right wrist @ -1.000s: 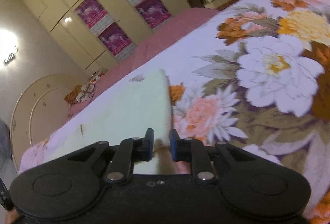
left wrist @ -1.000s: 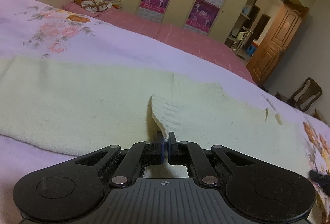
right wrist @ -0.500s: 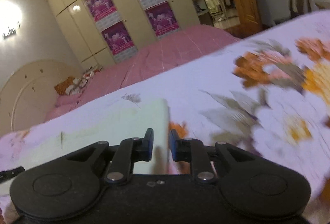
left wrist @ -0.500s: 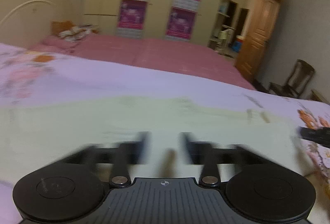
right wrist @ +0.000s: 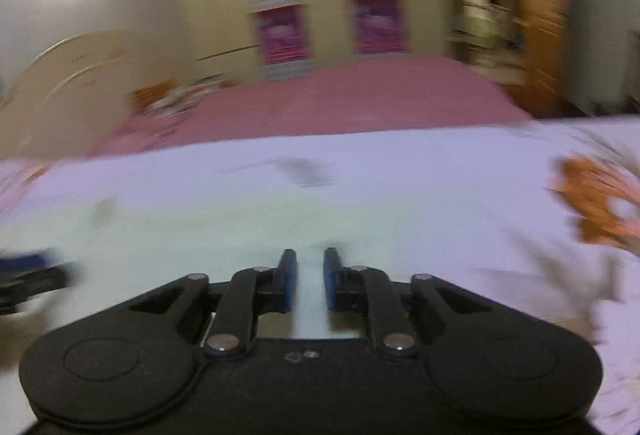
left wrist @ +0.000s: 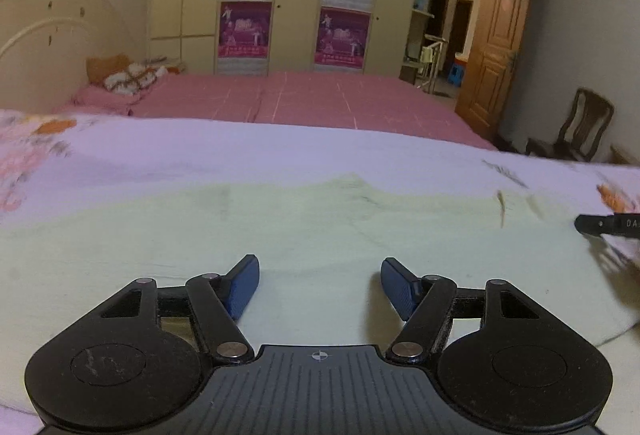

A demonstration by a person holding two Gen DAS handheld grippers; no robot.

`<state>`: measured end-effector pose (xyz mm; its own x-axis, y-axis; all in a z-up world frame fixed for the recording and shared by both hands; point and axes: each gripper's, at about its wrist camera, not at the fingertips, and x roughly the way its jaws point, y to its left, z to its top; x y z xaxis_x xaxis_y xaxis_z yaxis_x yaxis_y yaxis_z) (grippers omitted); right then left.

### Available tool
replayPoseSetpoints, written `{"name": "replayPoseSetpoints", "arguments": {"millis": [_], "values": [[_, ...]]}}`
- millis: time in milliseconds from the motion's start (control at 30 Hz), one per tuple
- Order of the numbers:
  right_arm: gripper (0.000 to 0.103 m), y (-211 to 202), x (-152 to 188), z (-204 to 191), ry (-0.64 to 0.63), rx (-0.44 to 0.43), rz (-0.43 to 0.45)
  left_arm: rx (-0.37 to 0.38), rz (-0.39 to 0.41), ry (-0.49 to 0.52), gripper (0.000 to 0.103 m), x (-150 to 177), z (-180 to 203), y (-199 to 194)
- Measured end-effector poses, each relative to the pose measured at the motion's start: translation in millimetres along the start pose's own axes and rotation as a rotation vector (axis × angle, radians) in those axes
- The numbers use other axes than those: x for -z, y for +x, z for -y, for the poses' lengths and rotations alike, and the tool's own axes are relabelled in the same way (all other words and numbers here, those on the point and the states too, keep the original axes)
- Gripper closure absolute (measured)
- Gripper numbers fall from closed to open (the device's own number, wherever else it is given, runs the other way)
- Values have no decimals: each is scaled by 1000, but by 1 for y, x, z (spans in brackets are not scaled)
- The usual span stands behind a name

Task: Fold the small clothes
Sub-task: 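Open the left gripper and move it toward the other sleeve, then grasp the other sleeve's ribbed cuff with the left gripper and lift it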

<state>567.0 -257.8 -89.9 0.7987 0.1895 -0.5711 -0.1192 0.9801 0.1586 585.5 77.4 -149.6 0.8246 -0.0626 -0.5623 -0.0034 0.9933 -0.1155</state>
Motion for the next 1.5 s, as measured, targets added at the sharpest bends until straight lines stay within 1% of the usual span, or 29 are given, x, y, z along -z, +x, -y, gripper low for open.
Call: {"name": "replayPoseSetpoints", "arguments": {"millis": [33, 100, 200, 267, 333, 400, 500, 567, 600, 667, 700, 733, 800, 900, 967, 1033, 1100, 1133, 1167, 1267, 1400, 1500], "values": [[101, 1, -3, 7, 19, 5, 0, -6, 1, 8, 35, 0, -1, -3], [101, 0, -4, 6, 12, 5, -3, -27, -4, 48, 35, 3, 6, -7], [95, -8, 1, 0, 5, 3, -10, -41, -6, 76, 34, 5, 13, -20], [87, -19, 4, -1, 23, -7, -11, -53, -5, 76, 34, 9, 10, -33], [86, -34, 11, 0, 12, -11, -17, -63, -6, 84, 34, 15, 12, -46], [84, -55, 27, -5, -10, -5, -20, -72, 3, 90, 34, 22, 11, -61], [83, -80, 51, -11, -11, 6, -27, -57, 14, 54, 34, 36, 2, -79], [83, -86, 66, -16, -41, 26, -31, -64, 13, 40, 34, 38, -1, -82], [83, -89, 71, -19, -44, 36, -16, -72, 15, 32, 34, 38, -2, -84], [81, -95, 65, -18, -25, 62, -17, -80, 26, 3, 34, 34, -7, -93], [80, -100, 59, -19, -10, 67, -1, -89, 48, -13, 34, 36, -13, -104], [80, -110, 52, -21, 2, 61, 33, -105, 68, -30, 34, 39, -20, -113], [80, -130, 45, -24, 14, 41, 79, -149, 92, -95, 34, 49, -51, -136], [79, -143, 45, -19, 15, 36, 69, -243, 100, -256, 34, 67, -115, -162], [77, -144, 48, -15, 21, 36, 44, -322, 123, -443, 35, 80, -169, -181], [77, -142, 53, -14, 33, 35, 19, -370, 187, -625, 35, 92, -213, -198], [77, -138, 57, -17, 40, 28, 2, -390, 229, -782, 35, 103, -252, -209], [77, -135, 58, -20, 45, 19, -5, -389, 243, -848, 35, 109, -268, -212], [77, -133, 58, -24, 50, 10, -11, -385, 258, -891, 35, 115, -279, -213], [77, -126, 55, -36, 48, -11, -15, -353, 309, -955, 35, 125, -302, -215], [77, -114, 45, -44, 43, -27, -10, -339, 339, -984, 35, 126, -313, -211], [77, -109, 40, -45, 34, -26, -10, -330, 354, -1001, 35, 123, -319, -202]]}}
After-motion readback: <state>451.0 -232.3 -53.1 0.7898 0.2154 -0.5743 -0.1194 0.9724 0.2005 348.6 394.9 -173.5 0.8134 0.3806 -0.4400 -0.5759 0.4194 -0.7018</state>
